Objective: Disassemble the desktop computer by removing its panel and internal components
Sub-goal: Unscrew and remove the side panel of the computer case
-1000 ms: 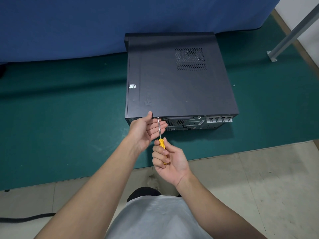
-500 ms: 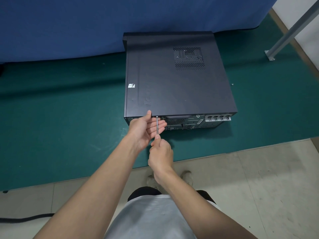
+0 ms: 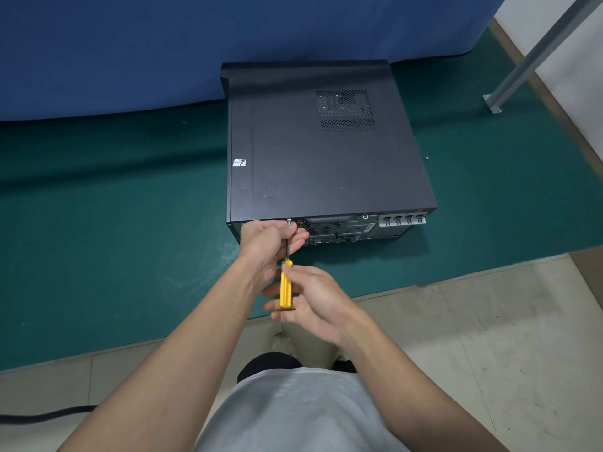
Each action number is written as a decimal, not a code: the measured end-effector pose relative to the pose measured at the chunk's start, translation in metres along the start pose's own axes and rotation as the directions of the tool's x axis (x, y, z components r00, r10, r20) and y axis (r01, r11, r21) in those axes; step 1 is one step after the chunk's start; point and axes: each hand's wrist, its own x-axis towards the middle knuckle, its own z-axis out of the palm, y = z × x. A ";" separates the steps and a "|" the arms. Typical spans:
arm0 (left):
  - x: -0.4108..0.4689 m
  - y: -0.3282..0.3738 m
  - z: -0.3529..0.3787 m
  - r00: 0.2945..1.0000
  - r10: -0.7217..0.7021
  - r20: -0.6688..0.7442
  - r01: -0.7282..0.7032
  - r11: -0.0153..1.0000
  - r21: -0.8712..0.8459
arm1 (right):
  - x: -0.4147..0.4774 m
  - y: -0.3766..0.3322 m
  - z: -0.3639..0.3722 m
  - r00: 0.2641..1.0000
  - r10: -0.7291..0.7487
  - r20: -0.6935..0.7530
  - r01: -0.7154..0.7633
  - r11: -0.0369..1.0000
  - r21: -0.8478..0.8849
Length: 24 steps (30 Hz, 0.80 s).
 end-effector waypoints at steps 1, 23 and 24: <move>0.000 0.000 -0.001 1.000 0.001 0.006 -0.001 1.000 0.003 | -0.002 -0.002 -0.002 0.999 0.014 0.036 -0.012 0.998 -0.059; 0.000 0.003 0.000 0.998 0.059 -0.019 -0.054 0.975 0.215 | 0.004 0.002 0.006 0.957 -0.190 -0.219 0.052 0.855 -0.517; 0.000 0.003 0.001 0.996 0.078 -0.047 -0.065 0.969 0.239 | 0.006 0.003 0.006 0.934 -0.242 -0.264 0.037 0.798 -0.602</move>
